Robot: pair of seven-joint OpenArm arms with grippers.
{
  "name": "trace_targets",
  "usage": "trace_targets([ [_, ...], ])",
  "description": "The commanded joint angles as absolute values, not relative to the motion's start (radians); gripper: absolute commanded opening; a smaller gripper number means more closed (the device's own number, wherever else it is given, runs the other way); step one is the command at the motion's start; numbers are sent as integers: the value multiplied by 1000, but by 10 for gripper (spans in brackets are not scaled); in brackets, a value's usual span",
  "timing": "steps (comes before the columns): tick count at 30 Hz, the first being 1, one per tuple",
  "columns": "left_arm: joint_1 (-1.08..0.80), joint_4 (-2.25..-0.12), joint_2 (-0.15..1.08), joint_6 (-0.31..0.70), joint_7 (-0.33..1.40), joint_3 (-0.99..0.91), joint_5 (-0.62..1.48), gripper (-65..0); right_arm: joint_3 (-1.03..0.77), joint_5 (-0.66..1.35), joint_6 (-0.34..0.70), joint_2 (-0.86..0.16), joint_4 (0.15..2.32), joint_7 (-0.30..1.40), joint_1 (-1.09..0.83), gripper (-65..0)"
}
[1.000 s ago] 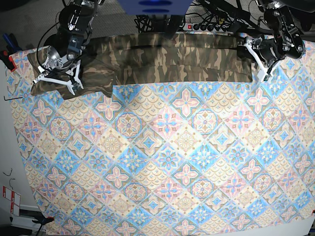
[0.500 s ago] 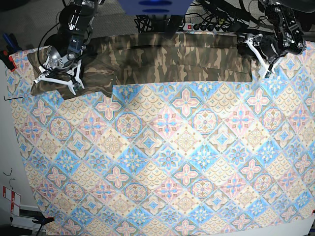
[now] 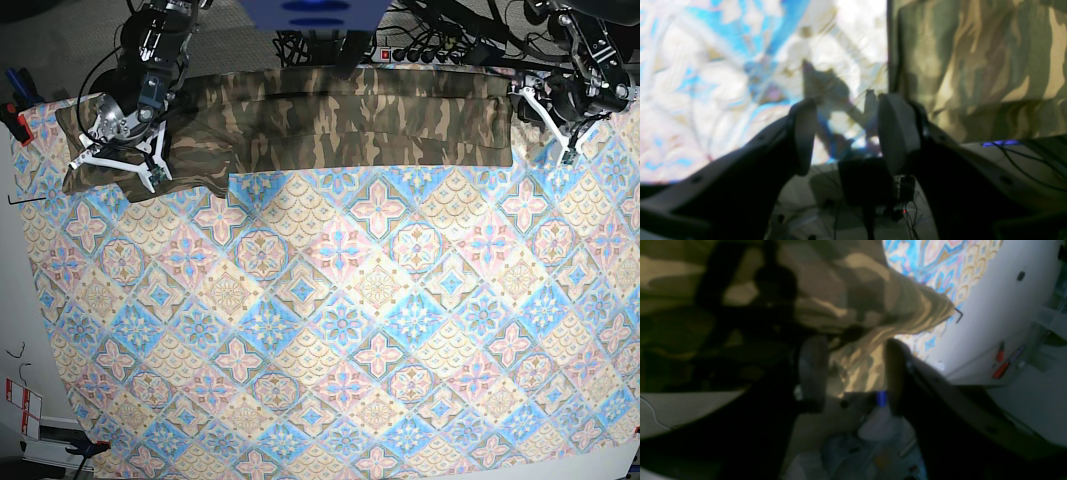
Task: Fold the T-shirt properly
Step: 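Adjust the left gripper's hold on the shirt's side edge, then lift the shirt's side with the left gripper and carry it toward the right gripper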
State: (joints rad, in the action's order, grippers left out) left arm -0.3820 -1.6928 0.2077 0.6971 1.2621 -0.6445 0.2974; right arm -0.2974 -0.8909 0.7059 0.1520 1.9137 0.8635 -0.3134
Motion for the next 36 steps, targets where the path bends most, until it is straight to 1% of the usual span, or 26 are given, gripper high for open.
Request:
trace_targets([
  [1,-371,-1672,219,698,1245,-633,292,-339,-298,-905,698,150,1929,863,-308,-386],
  [3,-352,-1593,220,698,1233,-598,295,-339,-298,-905,698,150,1929,863,-309,-386],
  [6,-340,-1543,217,698,1222,-549,297,-339,-298,-906,698,150,1929,863,-311,-386],
  [14,-346,-1529,208,698,1224,-443,423,-344,-300,-908,698,150,1929,863,-311,-386],
  [19,-321,-1455,165,698,1208,-414,426,-346,-298,-908,698,150,1929,863,-311,-386],
  [24,-318,-1449,154,698,1167,-275,420,-353,-298,-909,698,150,1929,863,-312,-386],
  [26,-318,-1448,153,698,1167,-236,420,-396,-298,-909,698,150,1929,863,-312,-386],
  [29,-320,-1448,140,698,1167,-220,417,-494,-303,-909,698,150,1929,863,-312,-386],
  [31,-331,-1448,145,698,1167,-205,417,-547,-303,-909,698,150,1929,863,-312,-386],
  [33,-340,-1448,148,698,1165,-182,417,-578,-305,-909,698,150,1929,863,-312,-386],
  [36,-360,-1449,150,698,1141,-177,418,-602,-305,-909,698,150,1929,863,-312,-386],
])
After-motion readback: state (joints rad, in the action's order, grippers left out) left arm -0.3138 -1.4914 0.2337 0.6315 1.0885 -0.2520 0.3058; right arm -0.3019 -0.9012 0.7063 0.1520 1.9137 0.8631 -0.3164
